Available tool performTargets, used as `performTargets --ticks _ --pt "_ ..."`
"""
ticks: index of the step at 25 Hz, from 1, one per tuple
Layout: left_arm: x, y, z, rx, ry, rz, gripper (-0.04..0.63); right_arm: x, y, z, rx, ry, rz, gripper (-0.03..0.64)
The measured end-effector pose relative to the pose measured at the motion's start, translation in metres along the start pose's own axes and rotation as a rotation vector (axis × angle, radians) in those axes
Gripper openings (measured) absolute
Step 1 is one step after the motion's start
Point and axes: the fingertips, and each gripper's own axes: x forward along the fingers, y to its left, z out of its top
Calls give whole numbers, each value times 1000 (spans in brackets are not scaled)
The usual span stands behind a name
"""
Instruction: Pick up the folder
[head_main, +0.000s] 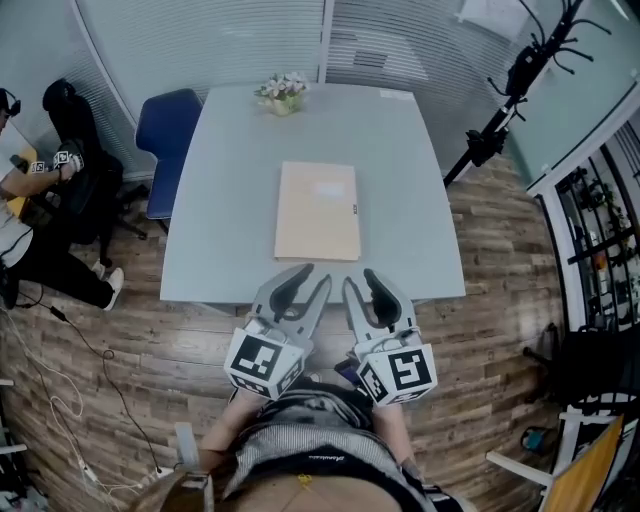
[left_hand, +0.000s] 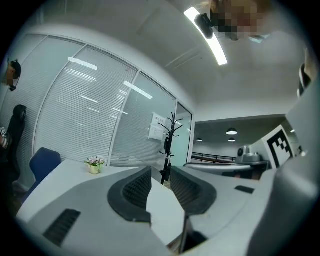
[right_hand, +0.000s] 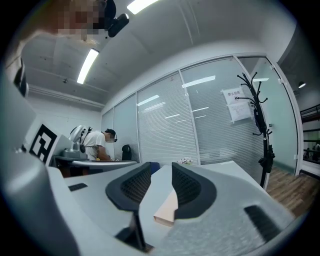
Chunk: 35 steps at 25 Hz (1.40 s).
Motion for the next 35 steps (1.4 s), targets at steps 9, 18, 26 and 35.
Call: performTargets --ticks 9,18,26,35 --pt "73 65 13 -10 3 -42 92 86 -38 11 -19 10 -21 133" --pt "117 116 13 -28 27 -38 94 147 -64 7 -22 50 -37 137" --pt "150 155 -7 -49 88 -59 101 187 -90 -12 -5 88 -89 138" --pt "161 202 -44 -43 170 -11 103 209 -108 -48 -12 173 -143 144"
